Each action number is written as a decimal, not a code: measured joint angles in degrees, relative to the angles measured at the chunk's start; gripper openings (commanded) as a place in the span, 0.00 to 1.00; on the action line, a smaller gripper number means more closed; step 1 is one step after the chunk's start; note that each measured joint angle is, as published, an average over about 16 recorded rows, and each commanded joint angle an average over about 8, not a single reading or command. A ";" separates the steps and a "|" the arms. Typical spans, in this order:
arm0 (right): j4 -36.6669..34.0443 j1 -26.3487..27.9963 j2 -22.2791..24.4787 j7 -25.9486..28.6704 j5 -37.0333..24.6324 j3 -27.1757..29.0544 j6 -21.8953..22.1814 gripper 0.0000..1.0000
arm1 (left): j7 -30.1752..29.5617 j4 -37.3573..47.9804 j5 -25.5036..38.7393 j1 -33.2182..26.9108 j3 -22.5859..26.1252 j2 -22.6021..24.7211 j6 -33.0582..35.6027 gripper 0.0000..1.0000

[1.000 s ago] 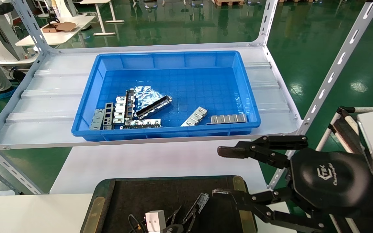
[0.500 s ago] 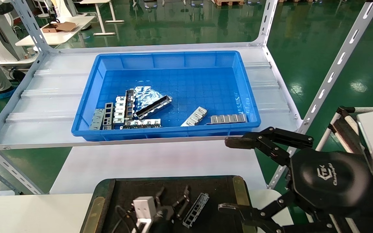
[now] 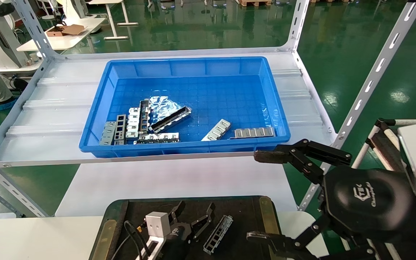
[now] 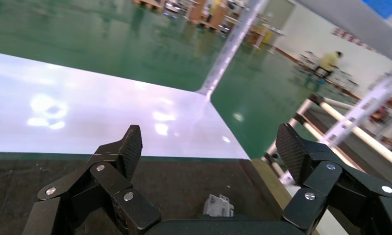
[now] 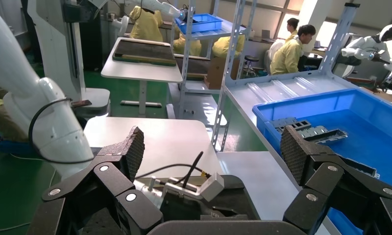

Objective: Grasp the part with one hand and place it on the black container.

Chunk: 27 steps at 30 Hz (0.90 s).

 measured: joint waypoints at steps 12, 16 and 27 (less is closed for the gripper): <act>0.00 0.00 0.01 -0.01 0.01 -0.01 0.01 1.00 | -13.76 -5.41 9.44 -5.77 8.04 -11.25 -1.94 1.00; 0.00 0.00 0.01 -0.01 0.01 -0.02 0.01 1.00 | -17.54 -7.02 12.42 -7.90 10.55 -14.24 -2.34 1.00; 0.00 0.01 0.01 -0.02 0.02 -0.03 0.01 1.00 | -26.02 -11.31 20.07 -12.90 16.58 -21.24 -1.15 1.00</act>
